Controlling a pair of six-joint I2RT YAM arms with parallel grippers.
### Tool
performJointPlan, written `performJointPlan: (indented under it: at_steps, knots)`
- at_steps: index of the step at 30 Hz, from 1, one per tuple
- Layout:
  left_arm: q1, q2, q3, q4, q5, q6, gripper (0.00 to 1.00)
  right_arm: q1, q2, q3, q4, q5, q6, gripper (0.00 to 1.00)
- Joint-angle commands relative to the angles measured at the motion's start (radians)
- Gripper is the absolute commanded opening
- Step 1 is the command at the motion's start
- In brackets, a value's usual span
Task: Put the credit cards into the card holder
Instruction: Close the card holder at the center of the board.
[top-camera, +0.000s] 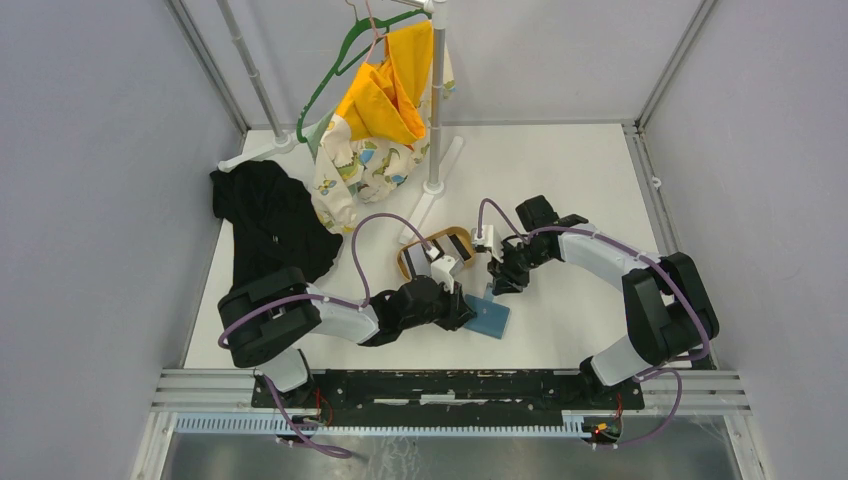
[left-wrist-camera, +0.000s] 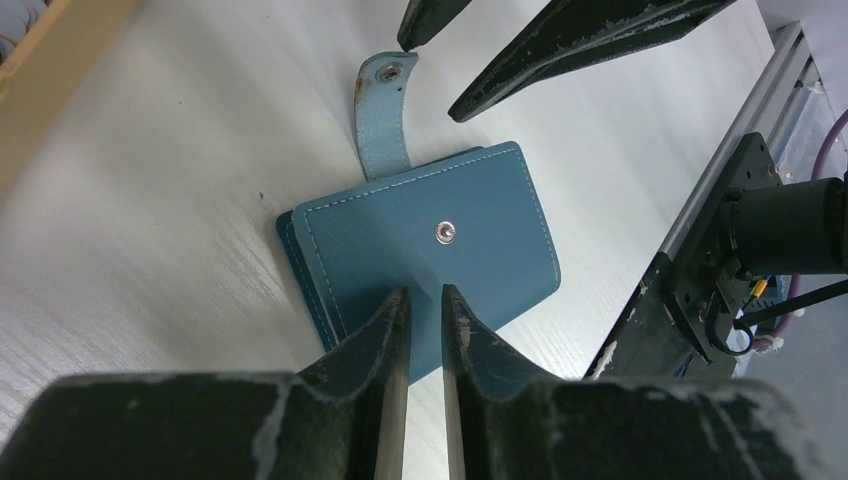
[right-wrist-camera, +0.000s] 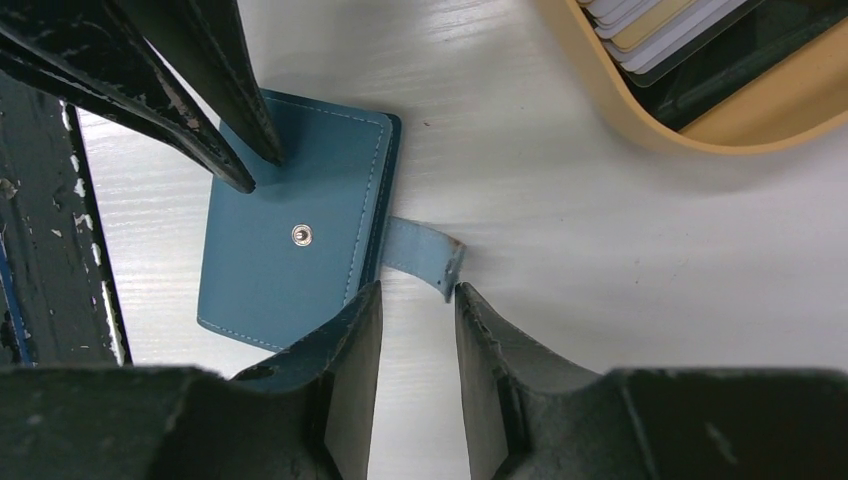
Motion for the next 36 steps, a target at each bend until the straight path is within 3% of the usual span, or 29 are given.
performJointPlan:
  at_steps: [1, 12, 24, 36]
  knots:
    - [0.0, 0.001, 0.01, 0.04, -0.025, 0.025, 0.24, -0.004, -0.014, 0.016, 0.051, 0.01, 0.034, 0.38]
    - [-0.001, 0.002, 0.009, 0.044, -0.023, 0.025, 0.23, -0.004, 0.009, 0.023, 0.065, 0.01, 0.056, 0.3]
    - [-0.001, 0.004, 0.006, 0.049, -0.027, 0.023, 0.23, -0.005, 0.002, 0.036, 0.036, -0.011, 0.044, 0.0]
    - [0.001, 0.03, -0.001, 0.079, -0.033, -0.041, 0.07, -0.006, -0.074, 0.005, -0.003, -0.143, -0.045, 0.0]
